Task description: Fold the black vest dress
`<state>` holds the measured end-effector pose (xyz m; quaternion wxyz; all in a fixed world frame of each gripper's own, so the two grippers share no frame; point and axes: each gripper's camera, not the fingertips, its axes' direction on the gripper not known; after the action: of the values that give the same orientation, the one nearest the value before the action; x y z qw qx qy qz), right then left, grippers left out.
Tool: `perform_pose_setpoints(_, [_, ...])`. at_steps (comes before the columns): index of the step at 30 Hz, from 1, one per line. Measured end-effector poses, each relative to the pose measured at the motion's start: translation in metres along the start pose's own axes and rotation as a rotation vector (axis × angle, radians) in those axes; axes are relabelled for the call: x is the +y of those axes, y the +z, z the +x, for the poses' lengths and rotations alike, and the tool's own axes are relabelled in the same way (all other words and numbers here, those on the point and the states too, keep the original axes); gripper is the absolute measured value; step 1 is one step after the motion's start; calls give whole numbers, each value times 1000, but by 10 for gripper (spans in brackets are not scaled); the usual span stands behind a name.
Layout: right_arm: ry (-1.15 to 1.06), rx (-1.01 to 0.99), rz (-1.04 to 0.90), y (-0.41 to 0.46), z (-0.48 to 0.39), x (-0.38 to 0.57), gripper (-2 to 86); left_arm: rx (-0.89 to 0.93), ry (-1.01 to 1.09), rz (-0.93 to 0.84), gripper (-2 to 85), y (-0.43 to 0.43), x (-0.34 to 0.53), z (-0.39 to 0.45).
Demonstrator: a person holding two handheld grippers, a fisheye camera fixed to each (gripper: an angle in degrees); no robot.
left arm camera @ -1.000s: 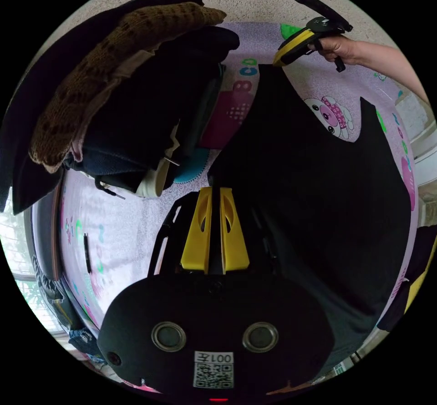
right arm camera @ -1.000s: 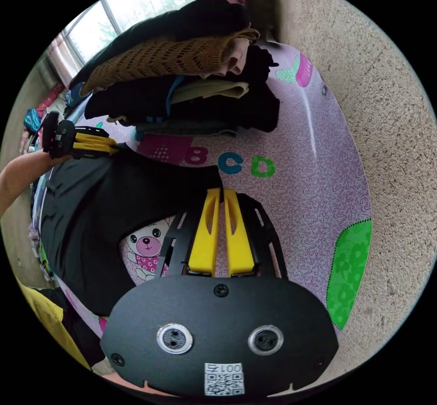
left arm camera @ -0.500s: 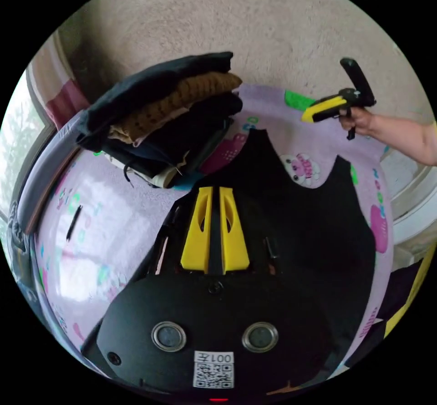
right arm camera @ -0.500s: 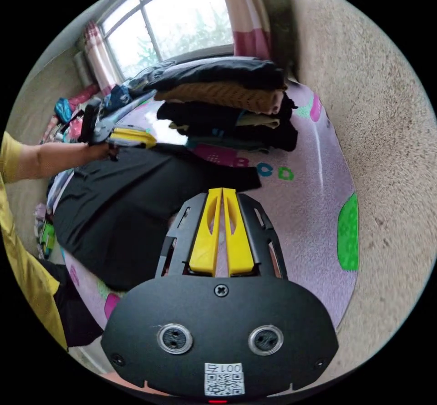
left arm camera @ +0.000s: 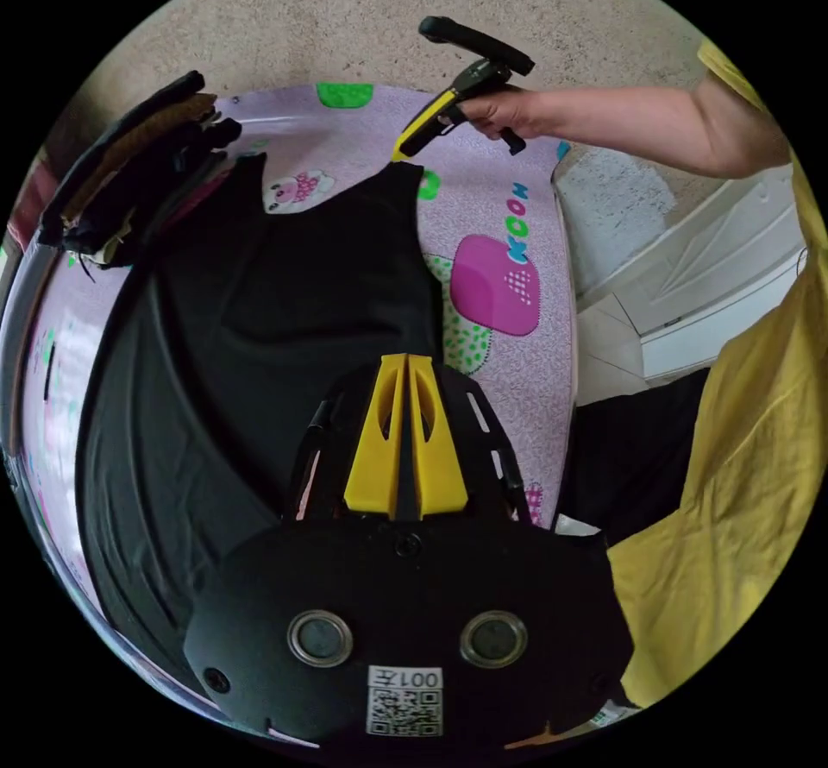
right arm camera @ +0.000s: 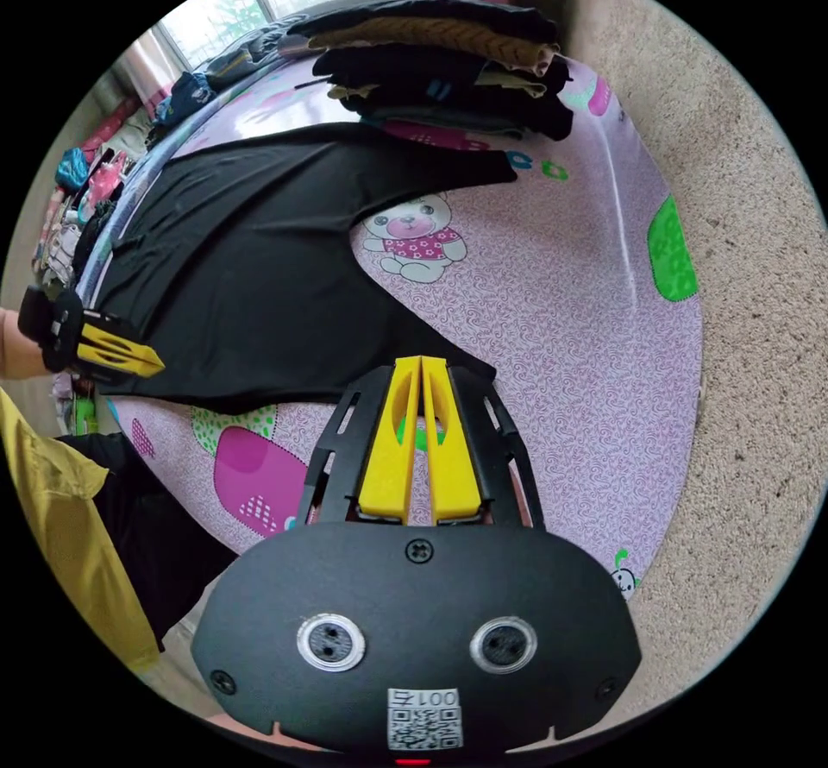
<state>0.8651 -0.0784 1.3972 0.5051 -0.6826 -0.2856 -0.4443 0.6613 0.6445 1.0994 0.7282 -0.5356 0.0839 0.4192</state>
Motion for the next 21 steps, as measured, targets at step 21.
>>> perform_pose_setpoints(21, [-69,-447,7,49,-44,42,-1,116,-128,-14,-13,48,-9,-60])
